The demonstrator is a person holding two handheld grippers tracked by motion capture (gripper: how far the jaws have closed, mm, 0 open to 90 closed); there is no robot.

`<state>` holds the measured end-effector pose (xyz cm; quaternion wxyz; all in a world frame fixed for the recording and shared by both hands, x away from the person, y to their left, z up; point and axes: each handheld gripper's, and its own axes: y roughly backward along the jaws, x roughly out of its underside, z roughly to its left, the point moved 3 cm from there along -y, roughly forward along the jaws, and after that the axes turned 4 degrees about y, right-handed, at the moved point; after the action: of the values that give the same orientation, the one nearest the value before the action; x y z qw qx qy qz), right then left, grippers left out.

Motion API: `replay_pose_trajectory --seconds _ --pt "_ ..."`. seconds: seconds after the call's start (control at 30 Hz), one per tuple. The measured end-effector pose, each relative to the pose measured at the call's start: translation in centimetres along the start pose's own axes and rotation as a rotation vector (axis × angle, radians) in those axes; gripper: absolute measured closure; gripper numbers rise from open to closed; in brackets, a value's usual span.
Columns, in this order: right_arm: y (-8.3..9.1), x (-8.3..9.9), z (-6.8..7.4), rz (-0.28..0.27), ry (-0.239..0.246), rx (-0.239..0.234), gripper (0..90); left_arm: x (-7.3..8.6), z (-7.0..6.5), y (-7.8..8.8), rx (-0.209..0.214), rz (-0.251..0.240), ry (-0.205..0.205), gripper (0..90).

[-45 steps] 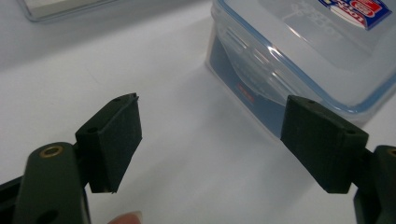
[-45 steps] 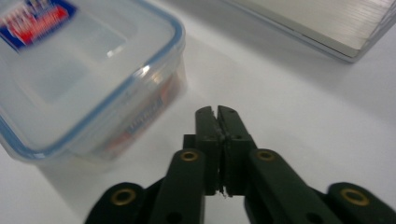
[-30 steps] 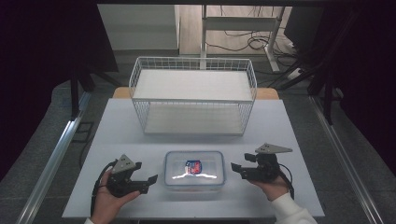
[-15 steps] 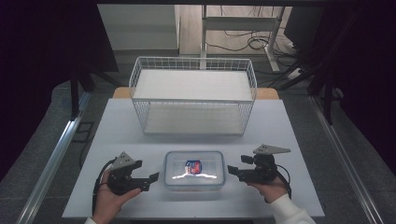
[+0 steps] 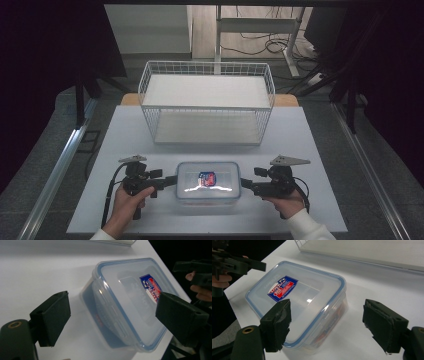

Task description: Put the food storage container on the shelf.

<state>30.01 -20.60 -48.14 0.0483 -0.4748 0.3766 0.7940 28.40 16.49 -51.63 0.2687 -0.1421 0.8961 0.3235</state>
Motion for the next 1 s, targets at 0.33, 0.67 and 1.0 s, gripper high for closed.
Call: replay_pose_trajectory --seconds 0.33,0.67,1.0 --pt "0.3 0.9 0.7 0.020 0.008 -0.020 22.9 1.2 0.4 -2.2 0.077 0.089 0.075 13.5" --pt "-0.2 1.1 0.9 0.037 0.007 -0.036 22.0 2.0 -0.1 -3.3 0.111 0.143 0.060 17.8" --pt "-2.5 1.6 -0.1 0.102 -0.187 -0.152 18.8 1.7 0.1 -2.9 0.112 0.113 0.058 27.0"
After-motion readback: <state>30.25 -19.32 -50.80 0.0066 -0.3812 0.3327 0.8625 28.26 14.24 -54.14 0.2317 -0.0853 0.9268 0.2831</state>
